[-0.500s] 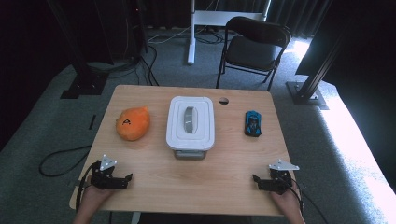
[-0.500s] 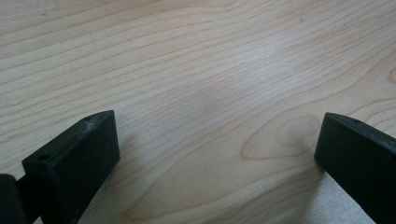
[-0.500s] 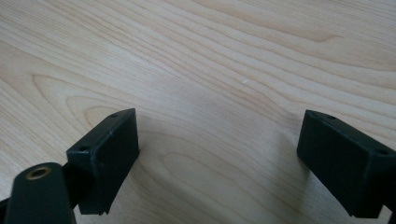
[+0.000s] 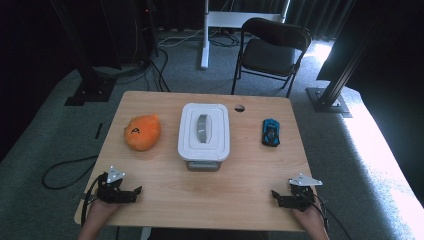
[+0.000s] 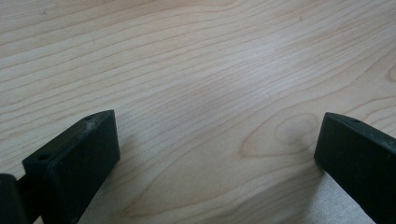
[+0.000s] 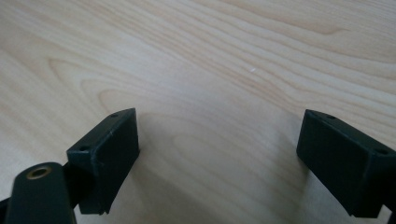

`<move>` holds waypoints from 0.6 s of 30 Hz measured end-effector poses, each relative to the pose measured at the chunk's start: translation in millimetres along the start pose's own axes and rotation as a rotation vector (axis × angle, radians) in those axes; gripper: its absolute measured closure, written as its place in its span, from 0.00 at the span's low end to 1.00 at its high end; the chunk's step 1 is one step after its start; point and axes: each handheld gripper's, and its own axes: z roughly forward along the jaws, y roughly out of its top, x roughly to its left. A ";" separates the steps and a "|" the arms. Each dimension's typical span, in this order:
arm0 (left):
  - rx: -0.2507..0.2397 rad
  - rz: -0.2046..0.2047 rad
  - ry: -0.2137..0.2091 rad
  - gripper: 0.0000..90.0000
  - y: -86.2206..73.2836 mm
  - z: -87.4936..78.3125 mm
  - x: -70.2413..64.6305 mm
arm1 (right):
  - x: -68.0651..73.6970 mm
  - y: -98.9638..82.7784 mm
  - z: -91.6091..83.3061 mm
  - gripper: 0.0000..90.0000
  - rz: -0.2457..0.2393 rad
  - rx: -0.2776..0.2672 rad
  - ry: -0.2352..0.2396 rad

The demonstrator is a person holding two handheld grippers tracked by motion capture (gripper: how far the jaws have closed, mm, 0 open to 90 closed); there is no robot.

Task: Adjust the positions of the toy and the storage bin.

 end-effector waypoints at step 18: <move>0.000 0.003 -0.003 0.00 0.0 0.0 0.4 | -8.8 -2.1 -11.6 0.14 0.075 0.027 -0.074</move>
